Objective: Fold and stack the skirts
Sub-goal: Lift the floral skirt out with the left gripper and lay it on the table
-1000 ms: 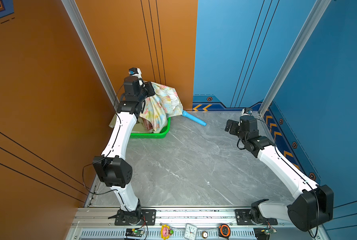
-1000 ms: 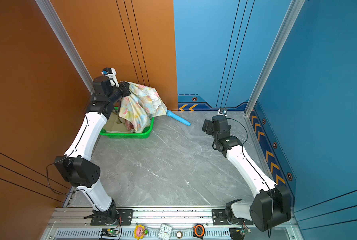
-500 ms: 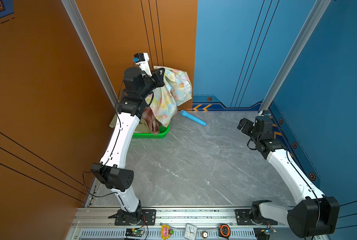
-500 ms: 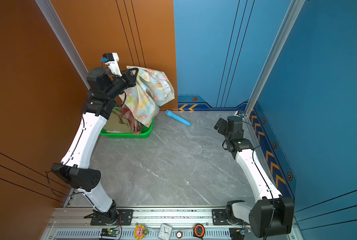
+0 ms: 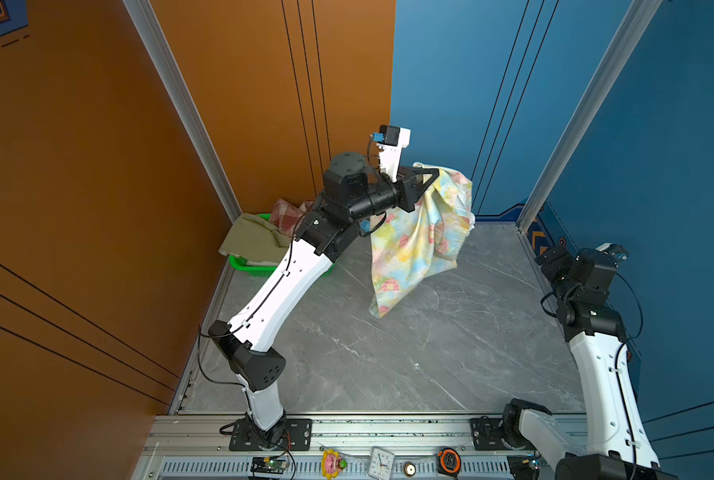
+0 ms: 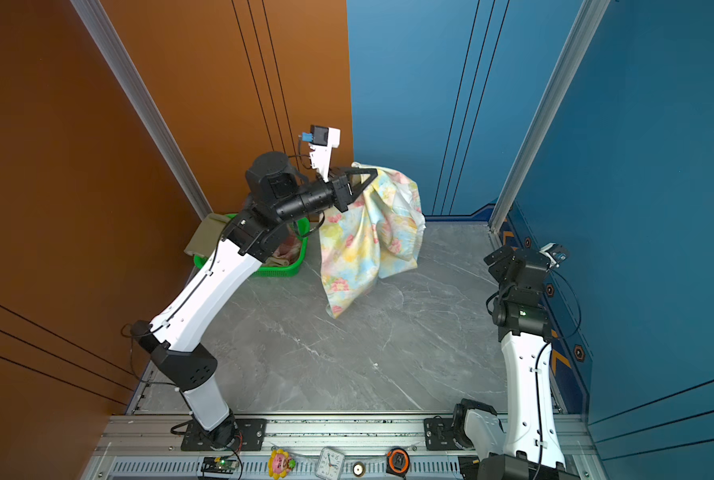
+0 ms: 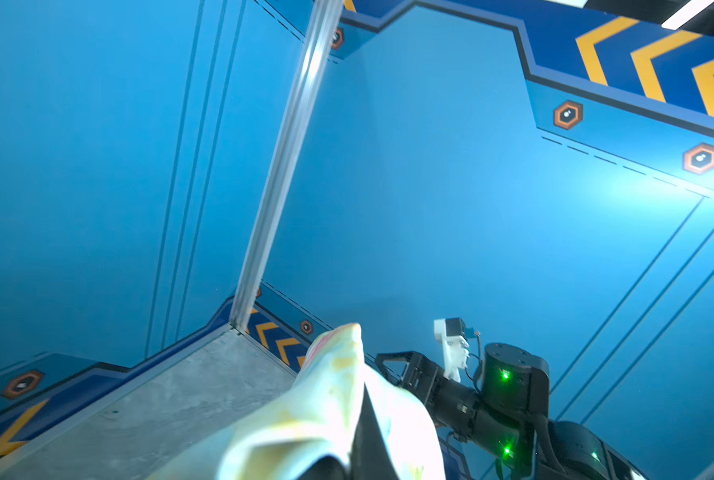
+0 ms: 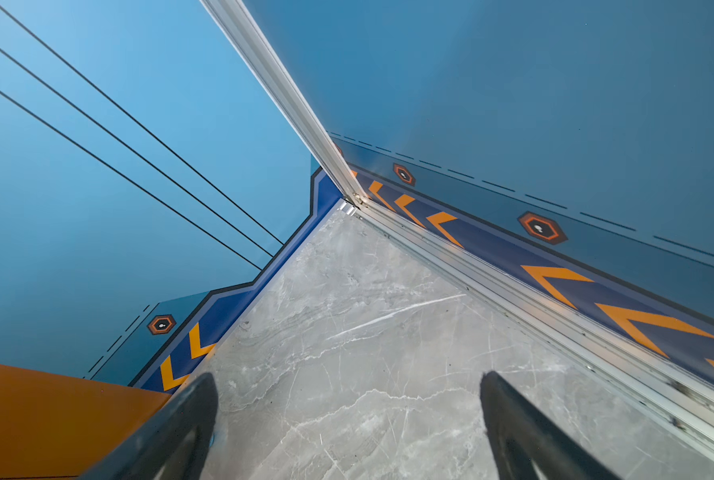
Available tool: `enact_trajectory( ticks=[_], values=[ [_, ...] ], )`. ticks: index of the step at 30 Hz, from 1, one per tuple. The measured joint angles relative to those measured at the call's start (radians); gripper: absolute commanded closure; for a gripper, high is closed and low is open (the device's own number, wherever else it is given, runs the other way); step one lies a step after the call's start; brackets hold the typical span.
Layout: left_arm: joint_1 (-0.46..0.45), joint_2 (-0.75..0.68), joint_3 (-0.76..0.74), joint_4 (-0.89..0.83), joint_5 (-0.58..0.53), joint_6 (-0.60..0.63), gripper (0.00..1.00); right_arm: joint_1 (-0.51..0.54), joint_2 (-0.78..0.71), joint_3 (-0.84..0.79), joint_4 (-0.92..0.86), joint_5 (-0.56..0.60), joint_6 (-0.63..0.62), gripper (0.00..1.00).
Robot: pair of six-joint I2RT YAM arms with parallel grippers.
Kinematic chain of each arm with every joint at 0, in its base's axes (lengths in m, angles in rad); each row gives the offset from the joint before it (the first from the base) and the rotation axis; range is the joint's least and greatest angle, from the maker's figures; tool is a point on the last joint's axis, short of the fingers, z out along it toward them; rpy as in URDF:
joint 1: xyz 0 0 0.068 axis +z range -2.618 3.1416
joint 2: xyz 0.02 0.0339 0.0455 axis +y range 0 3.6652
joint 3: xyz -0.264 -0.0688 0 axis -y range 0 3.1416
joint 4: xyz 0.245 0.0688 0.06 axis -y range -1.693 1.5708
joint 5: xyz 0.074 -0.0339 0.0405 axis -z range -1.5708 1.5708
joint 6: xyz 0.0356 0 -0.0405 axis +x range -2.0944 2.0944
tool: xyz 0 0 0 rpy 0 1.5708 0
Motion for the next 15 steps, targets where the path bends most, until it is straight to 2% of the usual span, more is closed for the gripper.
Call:
enact_trajectory(
  ticks=[5, 6, 8, 9, 10, 11, 15],
  values=[
    [-0.057, 0.096, -0.045, 0.023, 0.045, -0.046, 1.00, -0.032, -0.020, -0.005, -0.053, -0.016, 0.018, 0.02],
    [-0.057, 0.117, -0.068, 0.024, 0.053, -0.058, 0.94, -0.035, -0.021, -0.005, -0.067, -0.019, 0.018, 0.03],
    [-0.055, 0.154, -0.105, 0.027, 0.054, -0.077, 0.46, -0.035, -0.021, -0.006, -0.089, -0.026, 0.018, 0.03],
    [-0.051, 0.178, -0.124, 0.020, 0.054, -0.078, 0.35, -0.034, -0.021, -0.009, -0.101, -0.030, 0.017, 0.03],
    [-0.048, 0.201, -0.135, 0.005, 0.053, -0.078, 0.15, -0.033, -0.021, -0.013, -0.111, -0.035, 0.017, 0.03],
    [-0.045, 0.222, -0.142, -0.017, 0.051, -0.075, 0.02, -0.027, -0.021, -0.017, -0.118, -0.038, 0.017, 0.03],
    [-0.032, 0.256, -0.175, -0.131, -0.001, -0.034, 0.02, 0.039, 0.005, -0.027, -0.153, -0.049, 0.011, 0.04]
  ],
)
